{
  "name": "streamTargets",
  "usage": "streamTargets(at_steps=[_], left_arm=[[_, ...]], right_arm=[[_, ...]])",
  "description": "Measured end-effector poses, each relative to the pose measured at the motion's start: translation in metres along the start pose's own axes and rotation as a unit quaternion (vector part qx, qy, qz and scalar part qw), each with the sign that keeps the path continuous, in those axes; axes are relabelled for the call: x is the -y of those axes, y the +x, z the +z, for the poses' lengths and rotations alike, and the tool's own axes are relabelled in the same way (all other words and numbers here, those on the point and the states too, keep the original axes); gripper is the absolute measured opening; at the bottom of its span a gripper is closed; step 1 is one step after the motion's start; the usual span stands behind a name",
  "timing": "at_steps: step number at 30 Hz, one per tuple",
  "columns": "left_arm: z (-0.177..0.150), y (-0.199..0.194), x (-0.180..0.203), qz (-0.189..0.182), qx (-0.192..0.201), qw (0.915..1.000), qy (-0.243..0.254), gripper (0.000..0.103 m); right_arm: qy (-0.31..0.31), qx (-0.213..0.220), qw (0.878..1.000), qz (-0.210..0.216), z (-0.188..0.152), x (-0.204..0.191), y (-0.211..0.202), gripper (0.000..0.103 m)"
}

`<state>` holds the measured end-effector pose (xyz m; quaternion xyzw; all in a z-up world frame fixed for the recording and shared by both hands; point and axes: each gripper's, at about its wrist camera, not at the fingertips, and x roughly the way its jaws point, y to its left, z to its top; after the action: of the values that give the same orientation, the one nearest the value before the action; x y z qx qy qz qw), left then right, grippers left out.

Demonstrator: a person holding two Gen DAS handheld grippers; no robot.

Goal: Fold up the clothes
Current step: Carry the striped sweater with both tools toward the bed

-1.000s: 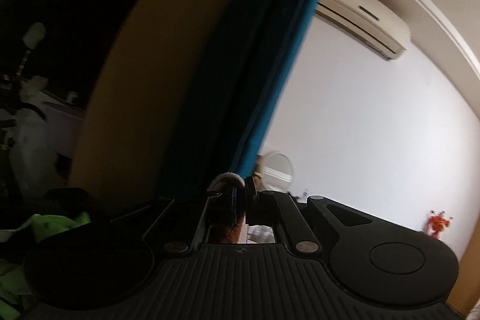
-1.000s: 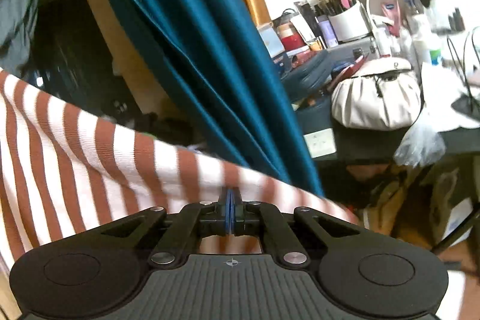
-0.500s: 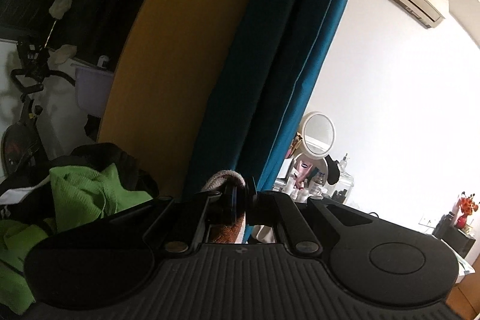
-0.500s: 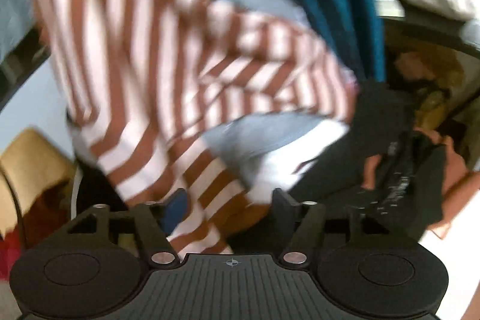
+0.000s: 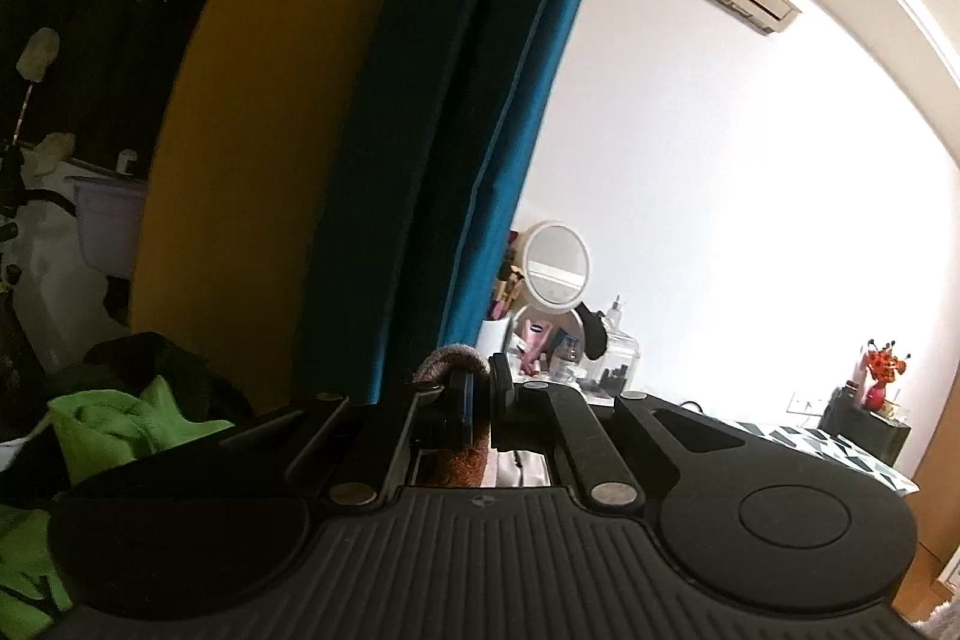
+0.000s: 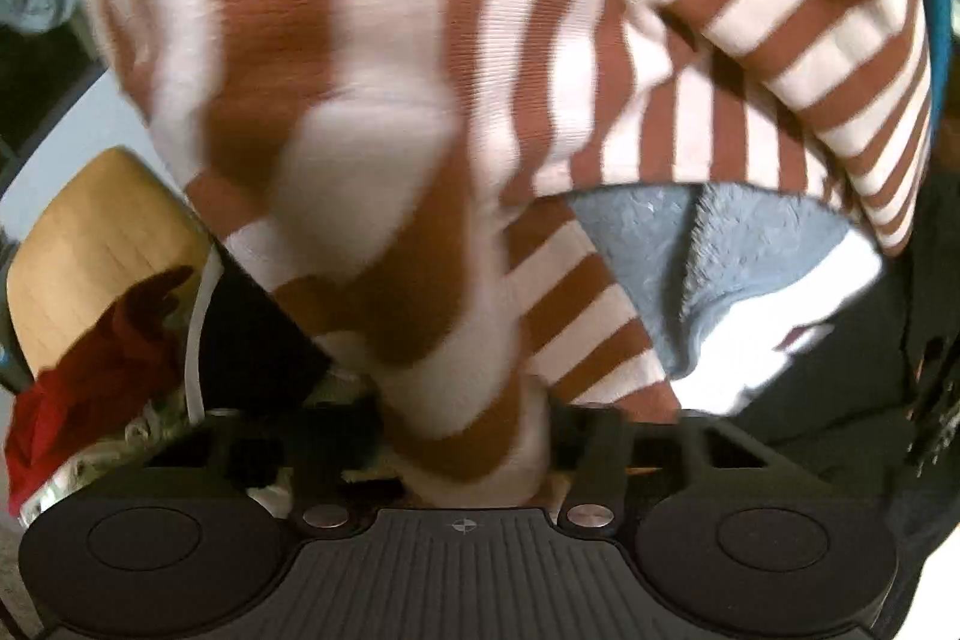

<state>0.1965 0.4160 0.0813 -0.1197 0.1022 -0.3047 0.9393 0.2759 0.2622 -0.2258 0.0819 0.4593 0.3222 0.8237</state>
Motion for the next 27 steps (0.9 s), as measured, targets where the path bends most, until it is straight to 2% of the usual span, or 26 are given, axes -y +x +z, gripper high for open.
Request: streamTargets(at_steps=[1,2,5,7,9,13,18,21,24,27], left_arm=[[0.000,-0.002,-0.003,0.005,0.001,1.0000,-0.002,0.005],[0.001,-0.005,-0.005,0.010,0.001,0.9999,-0.003,0.005],[0.003,-0.012,-0.015,0.019,0.013,0.9996,-0.018,0.005],[0.009,-0.017,-0.021,0.022,0.027,0.9990,-0.027,0.005],[0.019,-0.018,-0.026,0.023,0.040,0.9987,-0.023,0.005],[0.040,-0.019,-0.035,0.015,0.075,0.9969,-0.016,0.005],[0.084,-0.013,-0.053,0.003,0.134,0.9910,-0.006,0.005],[0.111,-0.007,-0.070,0.029,0.153,0.9877,0.009,0.005],[0.128,-0.012,-0.089,0.058,0.172,0.9830,0.027,0.005],[0.132,-0.018,-0.109,0.090,0.174,0.9797,0.041,0.005]], right_arm=[[0.012,0.002,1.000,0.001,0.002,0.002,-0.002,0.016],[0.024,0.004,1.000,0.002,0.003,0.005,-0.004,0.014],[0.044,0.036,0.998,-0.004,0.020,0.009,-0.024,0.011],[0.054,0.083,0.995,0.004,0.044,0.009,-0.049,0.011],[0.052,0.146,0.988,0.019,0.077,0.003,-0.081,0.011],[0.021,0.219,0.975,0.024,0.147,-0.018,-0.129,0.011],[-0.011,0.281,0.959,0.020,0.226,-0.051,-0.165,0.011],[-0.018,0.328,0.944,0.030,0.269,-0.076,-0.182,0.010],[-0.030,0.314,0.949,0.018,0.282,-0.085,-0.161,0.011],[-0.041,0.299,0.953,0.005,0.294,-0.095,-0.140,0.011]])
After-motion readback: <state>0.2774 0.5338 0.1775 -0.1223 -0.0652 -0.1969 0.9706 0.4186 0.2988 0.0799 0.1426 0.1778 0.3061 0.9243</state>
